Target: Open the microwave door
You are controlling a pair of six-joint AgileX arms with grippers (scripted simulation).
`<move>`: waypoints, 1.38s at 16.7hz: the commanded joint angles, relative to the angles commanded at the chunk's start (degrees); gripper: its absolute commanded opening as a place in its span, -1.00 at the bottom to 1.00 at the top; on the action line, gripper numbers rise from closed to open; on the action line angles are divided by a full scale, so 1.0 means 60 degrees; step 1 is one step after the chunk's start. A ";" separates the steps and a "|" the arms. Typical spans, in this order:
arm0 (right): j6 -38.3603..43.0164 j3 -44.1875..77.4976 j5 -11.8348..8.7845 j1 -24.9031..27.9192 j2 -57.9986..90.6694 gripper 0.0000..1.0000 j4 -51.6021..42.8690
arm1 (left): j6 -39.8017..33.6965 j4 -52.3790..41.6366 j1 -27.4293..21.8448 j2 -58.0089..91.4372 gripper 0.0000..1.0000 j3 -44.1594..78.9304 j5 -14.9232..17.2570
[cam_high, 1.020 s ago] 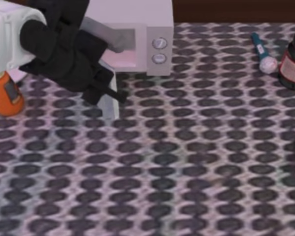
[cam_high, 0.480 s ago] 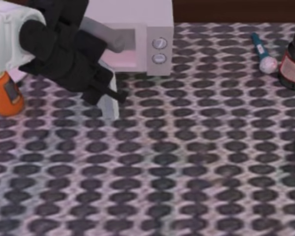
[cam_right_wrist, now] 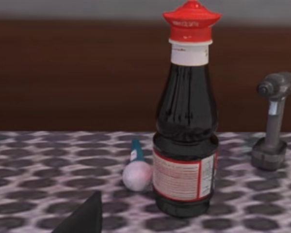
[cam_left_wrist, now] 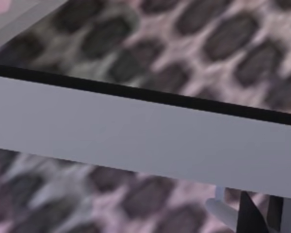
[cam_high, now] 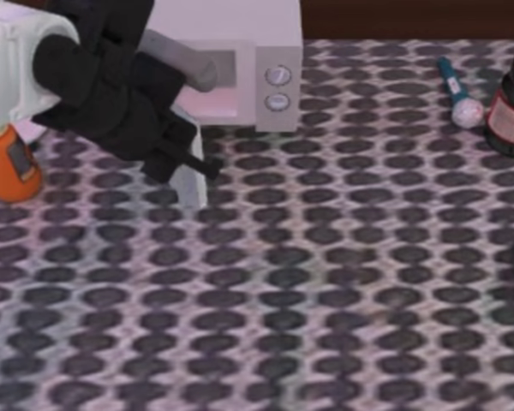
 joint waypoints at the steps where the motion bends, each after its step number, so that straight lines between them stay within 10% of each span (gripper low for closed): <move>1: 0.0000 0.0000 0.0000 0.0000 0.0000 1.00 0.0000 | 0.0000 0.0000 0.0000 0.0000 -1.00 0.0000 0.0000; 23: 0.0000 0.0000 0.0000 0.0000 0.0000 1.00 0.0000 | 0.1678 -0.0275 0.0679 -0.0446 -1.00 -0.0454 0.0917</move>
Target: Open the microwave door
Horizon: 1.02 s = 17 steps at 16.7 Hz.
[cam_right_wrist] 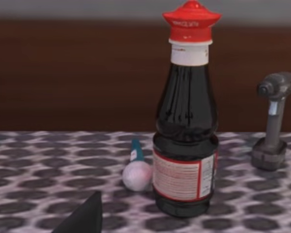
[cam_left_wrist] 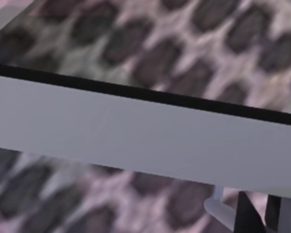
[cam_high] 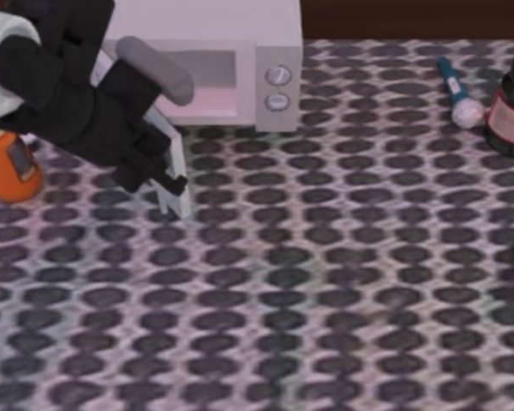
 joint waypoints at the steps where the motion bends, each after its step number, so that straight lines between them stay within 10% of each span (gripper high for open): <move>1: 0.0000 0.0000 0.0000 0.0000 0.0000 1.00 0.0000 | 0.0000 0.0000 0.0000 0.0000 -1.00 0.0000 0.0000; 17: 0.0000 0.0000 0.0000 0.0000 0.0000 1.00 0.0000 | 0.0247 -0.0059 0.0084 -0.0016 -1.00 -0.0013 0.0159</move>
